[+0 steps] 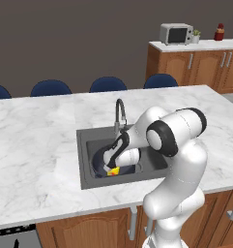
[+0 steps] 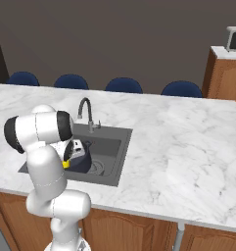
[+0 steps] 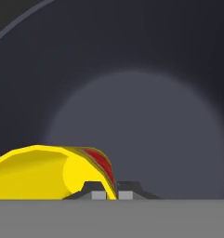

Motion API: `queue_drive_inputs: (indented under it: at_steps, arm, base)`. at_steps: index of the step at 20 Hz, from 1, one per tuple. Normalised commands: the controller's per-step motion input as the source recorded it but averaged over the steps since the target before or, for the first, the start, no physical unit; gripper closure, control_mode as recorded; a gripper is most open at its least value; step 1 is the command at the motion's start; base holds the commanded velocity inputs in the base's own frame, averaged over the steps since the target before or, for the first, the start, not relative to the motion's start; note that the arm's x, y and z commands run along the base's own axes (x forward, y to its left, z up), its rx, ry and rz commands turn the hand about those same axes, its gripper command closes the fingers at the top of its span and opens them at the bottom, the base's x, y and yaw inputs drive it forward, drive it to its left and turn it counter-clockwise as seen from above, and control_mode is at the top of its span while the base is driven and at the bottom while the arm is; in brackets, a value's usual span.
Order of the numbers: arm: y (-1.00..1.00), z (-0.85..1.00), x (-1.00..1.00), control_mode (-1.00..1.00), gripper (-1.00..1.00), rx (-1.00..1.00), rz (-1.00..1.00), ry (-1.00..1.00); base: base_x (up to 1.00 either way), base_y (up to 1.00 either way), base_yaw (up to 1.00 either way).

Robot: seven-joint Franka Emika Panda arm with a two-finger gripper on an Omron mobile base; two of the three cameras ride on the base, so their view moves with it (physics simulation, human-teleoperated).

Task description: Pick the cup and pot and place them in the sink. Then turn on the water.

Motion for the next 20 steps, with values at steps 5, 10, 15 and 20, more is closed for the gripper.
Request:
queue_drive_inputs:
  at_steps: [5, 10, 15, 20]
  arm:
    - [0.00, 0.00, 0.00, -1.00, -1.00, 0.00, 0.00, 0.00]
    - [0.00, 0.00, 0.00, -1.00, -1.00, 0.00, 0.00, 0.00]
    - [0.00, 0.05, 0.00, -1.00, -1.00, 0.00, 0.00, 0.00]
    - [-0.03, 0.45, -0.12, -1.00, -1.00, 0.00, 0.00, -0.04]
  base:
    - [0.00, 0.00, 0.00]
    - [0.00, 0.00, 0.00]
    - [0.00, 0.00, 0.00]
    - [0.00, 0.00, 0.00]
